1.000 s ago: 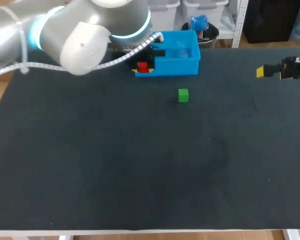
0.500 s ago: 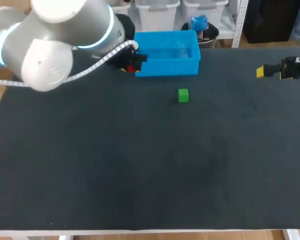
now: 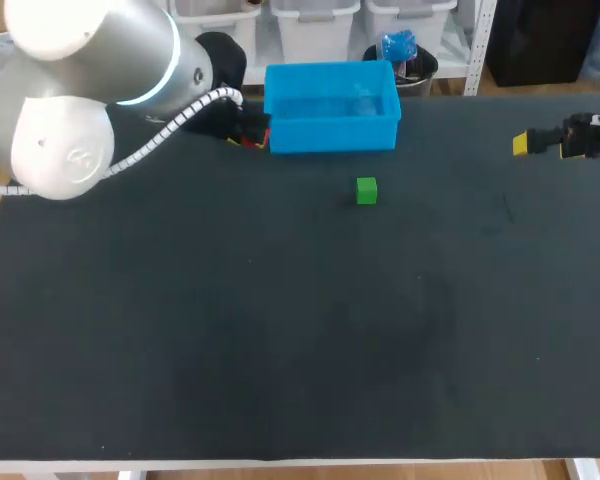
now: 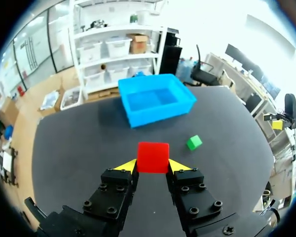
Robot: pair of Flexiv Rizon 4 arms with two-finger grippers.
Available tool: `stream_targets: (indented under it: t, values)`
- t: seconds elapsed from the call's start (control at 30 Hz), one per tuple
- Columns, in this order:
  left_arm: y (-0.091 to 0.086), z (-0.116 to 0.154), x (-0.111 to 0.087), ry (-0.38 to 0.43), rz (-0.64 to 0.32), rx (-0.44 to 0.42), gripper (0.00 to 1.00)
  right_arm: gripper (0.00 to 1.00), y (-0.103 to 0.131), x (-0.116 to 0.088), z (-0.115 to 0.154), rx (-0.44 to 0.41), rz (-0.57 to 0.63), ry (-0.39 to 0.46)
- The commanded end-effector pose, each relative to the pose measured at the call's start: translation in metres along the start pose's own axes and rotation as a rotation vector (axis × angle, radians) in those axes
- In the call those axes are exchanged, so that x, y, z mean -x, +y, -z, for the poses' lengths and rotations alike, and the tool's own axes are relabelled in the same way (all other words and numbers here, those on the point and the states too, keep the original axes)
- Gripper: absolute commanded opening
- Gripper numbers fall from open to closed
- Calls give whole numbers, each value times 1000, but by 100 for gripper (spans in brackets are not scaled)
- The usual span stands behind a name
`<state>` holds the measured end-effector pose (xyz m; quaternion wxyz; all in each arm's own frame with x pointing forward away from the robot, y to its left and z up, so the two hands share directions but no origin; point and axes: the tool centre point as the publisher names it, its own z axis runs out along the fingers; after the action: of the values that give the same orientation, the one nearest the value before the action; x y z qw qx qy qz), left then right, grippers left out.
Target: Use the left arm to pick the red cube and place it into the blue plastic box first, then use the right arm to grasp the green cube and put it into the same blue plastic box after the first action is fully finished.
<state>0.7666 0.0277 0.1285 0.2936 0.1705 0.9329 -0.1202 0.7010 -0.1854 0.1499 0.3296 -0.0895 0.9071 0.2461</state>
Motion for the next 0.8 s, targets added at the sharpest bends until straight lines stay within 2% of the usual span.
stream_targets:
  t: [0.03,0.8]
  values:
    - [3,-13,11,5,-9,-29,0,100,0,0,0,1,1,0]
    - [3,-87,103,-11,-44,-67,0,100,0,0,0,1,1,0]
